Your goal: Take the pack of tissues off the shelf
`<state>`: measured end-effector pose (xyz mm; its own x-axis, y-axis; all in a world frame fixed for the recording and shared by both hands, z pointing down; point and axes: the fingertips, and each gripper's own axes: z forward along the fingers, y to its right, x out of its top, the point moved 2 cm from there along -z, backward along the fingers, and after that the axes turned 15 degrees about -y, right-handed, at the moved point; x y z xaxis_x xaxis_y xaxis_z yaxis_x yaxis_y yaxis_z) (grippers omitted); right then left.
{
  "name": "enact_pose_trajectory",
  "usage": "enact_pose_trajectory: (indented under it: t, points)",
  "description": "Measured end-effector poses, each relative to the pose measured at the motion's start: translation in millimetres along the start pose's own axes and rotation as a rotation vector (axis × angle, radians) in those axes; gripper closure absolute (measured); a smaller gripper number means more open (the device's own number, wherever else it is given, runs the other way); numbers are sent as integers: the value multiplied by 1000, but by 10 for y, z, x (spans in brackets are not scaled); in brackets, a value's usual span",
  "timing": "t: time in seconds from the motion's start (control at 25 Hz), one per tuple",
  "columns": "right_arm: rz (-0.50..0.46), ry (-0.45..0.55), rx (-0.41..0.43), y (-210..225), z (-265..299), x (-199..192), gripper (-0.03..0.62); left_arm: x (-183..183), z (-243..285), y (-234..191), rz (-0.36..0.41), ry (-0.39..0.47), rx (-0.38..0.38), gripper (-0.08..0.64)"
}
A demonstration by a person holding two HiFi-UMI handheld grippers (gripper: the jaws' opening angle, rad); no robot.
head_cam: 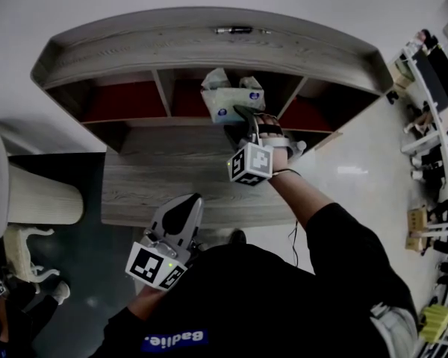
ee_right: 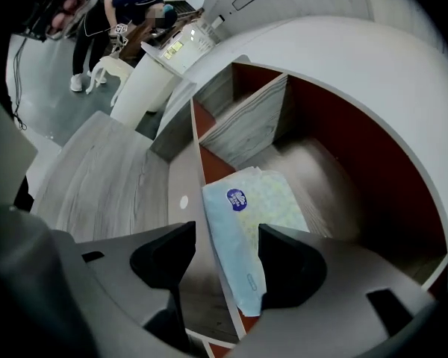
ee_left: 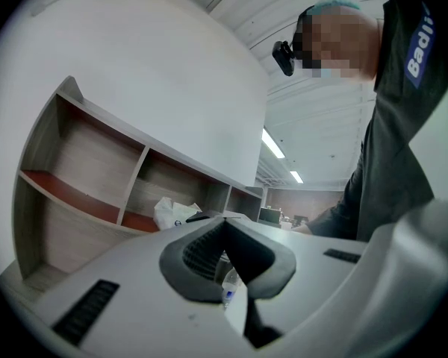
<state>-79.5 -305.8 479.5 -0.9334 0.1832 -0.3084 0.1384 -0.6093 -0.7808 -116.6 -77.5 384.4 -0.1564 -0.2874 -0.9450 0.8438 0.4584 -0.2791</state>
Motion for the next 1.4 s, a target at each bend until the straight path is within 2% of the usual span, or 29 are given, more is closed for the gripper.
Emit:
enact_pose_trajectory:
  t: [0.28, 0.36, 0.44, 0.72, 0.88, 1.4]
  points:
    - [24, -52, 2, 6, 169, -53, 332, -41, -52, 3, -14, 0, 12, 558]
    - [31, -63, 3, 9, 190, -70, 364, -45, -71, 1, -16, 1, 14, 558]
    - [25, -67, 12, 3, 191, -74, 428, -44, -86, 3, -16, 2, 16, 558]
    - [28, -42, 25, -16, 76, -92, 517, -35, -88, 70, -11, 3, -1, 558]
    - [43, -23, 27, 6, -59, -93, 531, -28, -80, 113, -5, 4, -14, 558]
    - [185, 145, 26, 162, -873, -59, 534, 1, 3, 300, 25, -5, -68, 558]
